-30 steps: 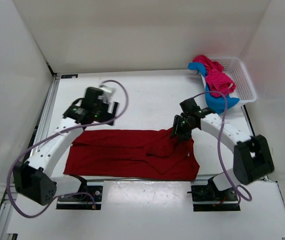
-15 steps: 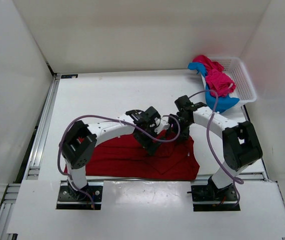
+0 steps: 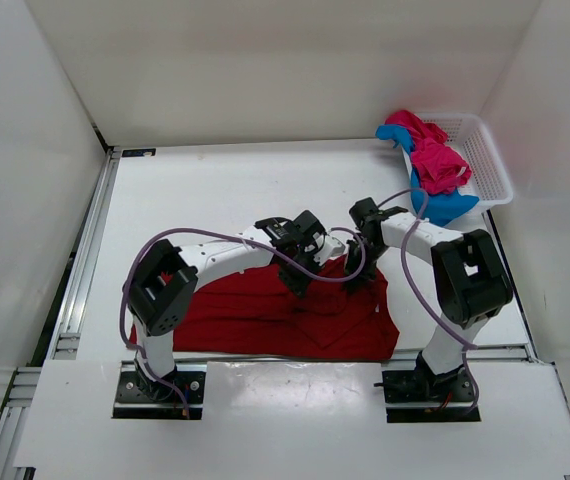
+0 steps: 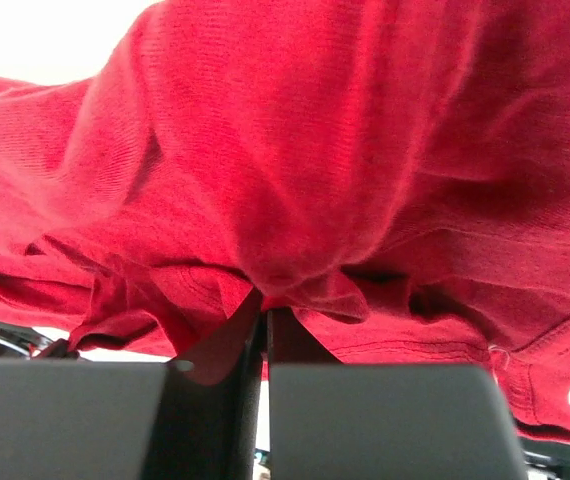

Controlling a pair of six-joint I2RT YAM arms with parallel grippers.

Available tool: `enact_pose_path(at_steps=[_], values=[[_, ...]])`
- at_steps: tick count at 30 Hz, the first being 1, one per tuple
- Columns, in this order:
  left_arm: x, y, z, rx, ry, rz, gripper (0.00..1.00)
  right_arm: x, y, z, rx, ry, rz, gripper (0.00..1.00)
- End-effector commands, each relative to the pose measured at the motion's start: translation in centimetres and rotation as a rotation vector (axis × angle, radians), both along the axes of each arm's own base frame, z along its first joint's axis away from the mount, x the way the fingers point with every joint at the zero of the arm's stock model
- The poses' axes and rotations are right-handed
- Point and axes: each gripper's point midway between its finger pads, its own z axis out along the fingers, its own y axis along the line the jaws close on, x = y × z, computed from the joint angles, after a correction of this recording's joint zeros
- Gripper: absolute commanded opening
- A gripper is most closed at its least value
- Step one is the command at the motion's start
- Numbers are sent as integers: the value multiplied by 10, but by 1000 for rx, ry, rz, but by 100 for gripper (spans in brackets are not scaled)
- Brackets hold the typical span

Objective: Fold and stack the t-shirts
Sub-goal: Fold the other side of the tshirt into a rectangle

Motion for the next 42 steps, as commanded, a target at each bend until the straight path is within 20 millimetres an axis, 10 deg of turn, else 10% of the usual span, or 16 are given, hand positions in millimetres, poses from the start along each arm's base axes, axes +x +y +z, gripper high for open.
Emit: enact_pose_path(at_steps=[1,4,8,12,17,22,30,42], values=[[1,-9,13,-50,-14,-11,10,-3,-1,10,23,-10,6,0],[0,-10,13,-56,-7,-14,13,-8,-4,13,27,-17,6,0],[-7,-18,17,-76,1,-40,60,-19,-5,11,23,-9,17,0],[-11,-18,3,-51,46,-47,72,-22,-6,11,15,-12,25,0],[-8,-26,-3,-49,59,-50,65,-21,-6,13,10,-22,16,0],[-8,-25,-5,-38,68,-49,10,-22,-7,16,17,-35,16,0],[-22,-7,29,-76,37,-51,10,-43,-18,30,-46,-88,44,1],[-26,7,5,9,67,-37,11,-88,-26,13,-38,-14,92,33]])
